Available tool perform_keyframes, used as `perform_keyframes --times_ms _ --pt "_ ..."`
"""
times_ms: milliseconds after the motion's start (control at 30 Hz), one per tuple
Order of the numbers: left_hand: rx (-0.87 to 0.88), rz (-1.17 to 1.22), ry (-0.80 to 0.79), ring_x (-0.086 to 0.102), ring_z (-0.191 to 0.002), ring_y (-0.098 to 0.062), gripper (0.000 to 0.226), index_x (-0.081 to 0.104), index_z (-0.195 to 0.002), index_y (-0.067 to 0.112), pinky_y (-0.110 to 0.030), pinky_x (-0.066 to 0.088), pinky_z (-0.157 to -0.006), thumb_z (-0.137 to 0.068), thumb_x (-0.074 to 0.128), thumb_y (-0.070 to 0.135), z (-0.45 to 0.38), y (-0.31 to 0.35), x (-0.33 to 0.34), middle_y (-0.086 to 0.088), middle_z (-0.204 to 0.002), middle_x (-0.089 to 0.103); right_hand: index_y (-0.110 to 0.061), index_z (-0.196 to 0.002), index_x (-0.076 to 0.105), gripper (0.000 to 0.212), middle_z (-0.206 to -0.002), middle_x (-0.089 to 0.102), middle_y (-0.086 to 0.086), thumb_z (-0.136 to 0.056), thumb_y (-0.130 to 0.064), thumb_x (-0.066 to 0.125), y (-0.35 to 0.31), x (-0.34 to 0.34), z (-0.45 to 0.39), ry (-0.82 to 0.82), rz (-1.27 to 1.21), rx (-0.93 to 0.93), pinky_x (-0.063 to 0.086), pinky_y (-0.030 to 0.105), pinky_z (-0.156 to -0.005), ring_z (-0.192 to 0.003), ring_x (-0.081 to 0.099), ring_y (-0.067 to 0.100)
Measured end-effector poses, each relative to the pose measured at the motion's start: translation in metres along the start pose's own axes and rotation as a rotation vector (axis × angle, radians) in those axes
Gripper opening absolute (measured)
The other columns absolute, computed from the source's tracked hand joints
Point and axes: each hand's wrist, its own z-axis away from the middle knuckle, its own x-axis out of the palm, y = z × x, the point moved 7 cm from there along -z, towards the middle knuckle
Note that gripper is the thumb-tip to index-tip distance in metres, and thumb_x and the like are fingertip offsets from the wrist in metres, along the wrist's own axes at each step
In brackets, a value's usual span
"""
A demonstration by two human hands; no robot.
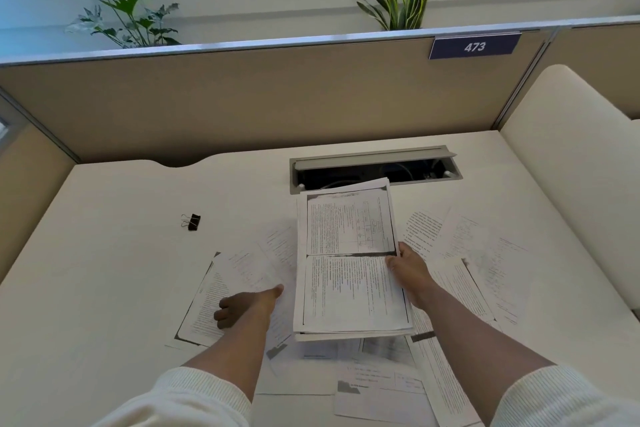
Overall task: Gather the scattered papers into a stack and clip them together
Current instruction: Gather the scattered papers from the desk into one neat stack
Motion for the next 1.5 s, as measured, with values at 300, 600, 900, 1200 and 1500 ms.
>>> perform_keyframes --times_ms 300,600,900,1200,1500 --pt "-0.023 -0.040 -0.014 0.049 -0.113 -0.031 0.104 0.035 -0.125 0.000 -0.041 0.049 -0.087 -0.049 0.098 0.035 -0.007 0.006 0.009 -0.022 -0.130 0.041 -0.020 -0.122 0.057 0.038 -0.110 0.064 -0.005 -0.090 -0.004 0.046 0.011 -0.002 -0.008 0.027 0.054 0.031 0.050 0.032 -0.088 -0.102 0.060 0.014" --pt "0.227 0.207 -0.097 0.064 -0.092 -0.035 0.043 0.054 -0.121 0.004 -0.038 0.055 -0.077 -0.087 0.070 0.022 -0.025 0.010 0.016 -0.019 -0.117 0.064 -0.022 -0.124 0.056 0.042 -0.110 0.063 -0.006 -0.090 -0.002 0.043 0.015 -0.005 -0.007 0.034 0.082 0.032 0.049 0.024 -0.081 -0.094 0.058 0.006" --pt "0.533 0.405 0.149 0.062 -0.090 -0.033 0.020 0.055 -0.110 0.016 -0.036 0.046 -0.076 -0.100 0.047 0.032 -0.036 0.050 -0.048 -0.014 -0.110 0.068 -0.016 -0.133 0.052 0.050 -0.127 0.058 0.002 -0.088 -0.001 0.038 0.015 -0.021 -0.005 0.118 0.162 0.031 0.039 0.029 -0.095 -0.105 0.049 0.015" --pt "0.619 0.748 0.069 0.064 -0.100 -0.025 0.028 0.063 -0.113 0.008 -0.033 0.050 -0.090 -0.099 0.054 0.030 -0.045 0.085 -0.087 -0.007 -0.114 0.068 -0.016 -0.134 0.051 0.050 -0.127 0.058 0.002 -0.088 -0.002 0.039 0.012 -0.010 -0.003 0.088 0.170 0.021 0.037 0.027 -0.093 -0.105 0.049 0.015" --pt "0.651 0.586 -0.434 0.066 -0.104 -0.024 0.028 0.063 -0.121 0.016 -0.040 0.053 -0.093 -0.100 0.055 0.032 -0.015 0.099 -0.046 -0.001 -0.113 0.069 -0.020 -0.127 0.055 0.045 -0.117 0.062 -0.003 -0.088 -0.002 0.040 0.003 0.009 -0.001 -0.015 0.101 0.059 0.050 0.031 -0.088 -0.103 0.058 0.015"
